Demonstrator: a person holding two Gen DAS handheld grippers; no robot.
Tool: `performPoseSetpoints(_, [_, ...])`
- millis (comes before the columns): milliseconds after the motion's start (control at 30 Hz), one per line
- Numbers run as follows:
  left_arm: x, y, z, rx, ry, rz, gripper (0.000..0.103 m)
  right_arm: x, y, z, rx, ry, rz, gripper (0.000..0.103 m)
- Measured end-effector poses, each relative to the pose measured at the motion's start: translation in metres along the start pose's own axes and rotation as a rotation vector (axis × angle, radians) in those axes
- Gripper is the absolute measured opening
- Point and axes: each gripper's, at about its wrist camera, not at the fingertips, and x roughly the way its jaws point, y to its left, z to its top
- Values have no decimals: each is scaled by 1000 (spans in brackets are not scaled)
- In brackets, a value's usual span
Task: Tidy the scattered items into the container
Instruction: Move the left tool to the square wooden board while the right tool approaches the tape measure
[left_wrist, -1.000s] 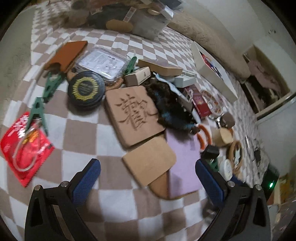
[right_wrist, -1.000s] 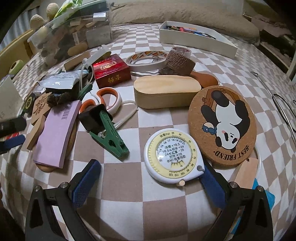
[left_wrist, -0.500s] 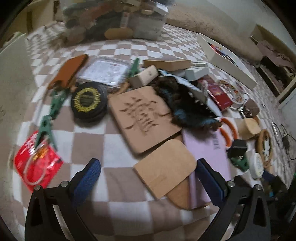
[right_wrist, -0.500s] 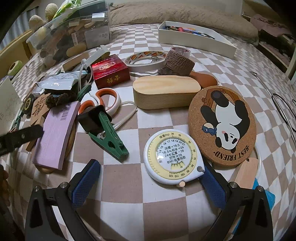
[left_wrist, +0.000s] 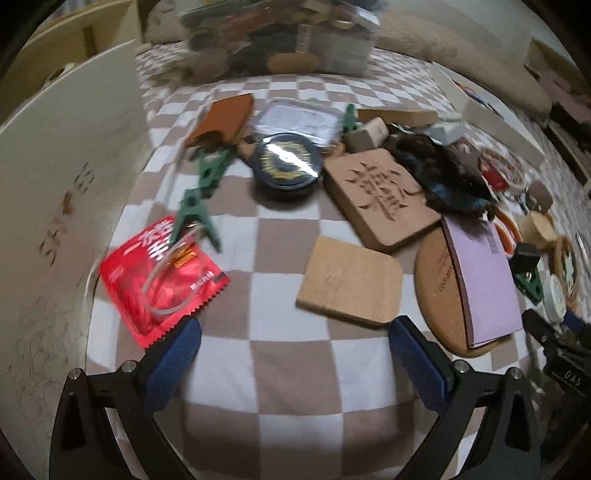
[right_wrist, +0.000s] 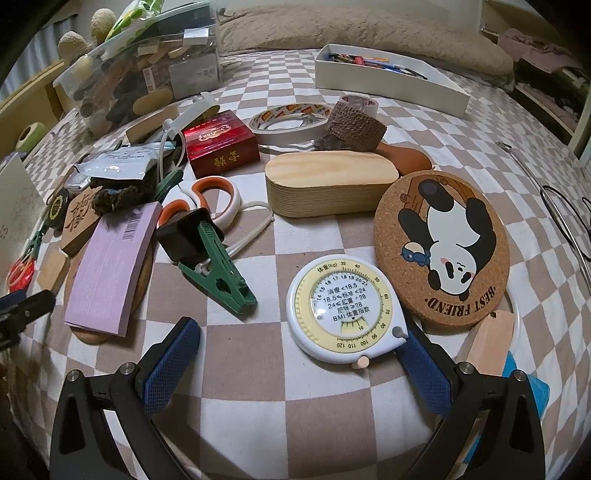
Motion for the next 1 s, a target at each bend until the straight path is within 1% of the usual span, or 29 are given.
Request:
performPoseSetpoints(100, [-1, 4, 3, -42, 0, -48, 103, 0, 0, 0, 1, -3, 2, 103])
performPoseSetpoints(167, [1, 5, 6, -48, 0, -62, 103, 0, 0, 0, 2, -4, 4, 103])
performPoseSetpoints(300, [6, 0, 15, -24, -6, -49, 103, -2, -2, 1, 14, -8, 12, 103])
performPoseSetpoints(367, [8, -4, 19, 12, -9, -50, 103, -6, -8, 2, 68, -33, 39, 103])
performPoseSetpoints(400, [9, -7, 20, 32, -9, -46, 103, -9, -12, 3, 106, -47, 67, 103])
performPoseSetpoints(467, [12, -13, 21, 71, -5, -25, 103, -11, -16, 4, 135, -56, 97, 103])
performPoseSetpoints(633, [15, -26, 16, 155, -11, 37, 103, -10, -11, 2, 108, -53, 61, 103])
performPoseSetpoints(767, [16, -21, 16, 131, -10, 33, 102, -12, -14, 2, 107, -58, 77, 103])
performPoseSetpoints(800, [15, -20, 16, 130, -10, 30, 100, -12, -15, 2, 109, -57, 80, 102])
performPoseSetpoints(833, [14, -20, 16, 132, -14, 28, 98, -13, -16, 1, 107, -56, 78, 96])
performPoseSetpoints(867, [13, -21, 15, 137, -19, 23, 93, -14, -16, 1, 104, -57, 71, 92])
performPoseSetpoints(900, [12, -22, 15, 141, -21, 15, 88, -15, -16, 0, 101, -58, 57, 84])
performPoseSetpoints(933, [11, -23, 14, 146, -22, 9, 85, -15, -17, 1, 100, -59, 44, 77])
performPoseSetpoints(1000, [9, -27, 11, 162, -26, 4, 77, -16, -20, 1, 102, -57, 43, 72])
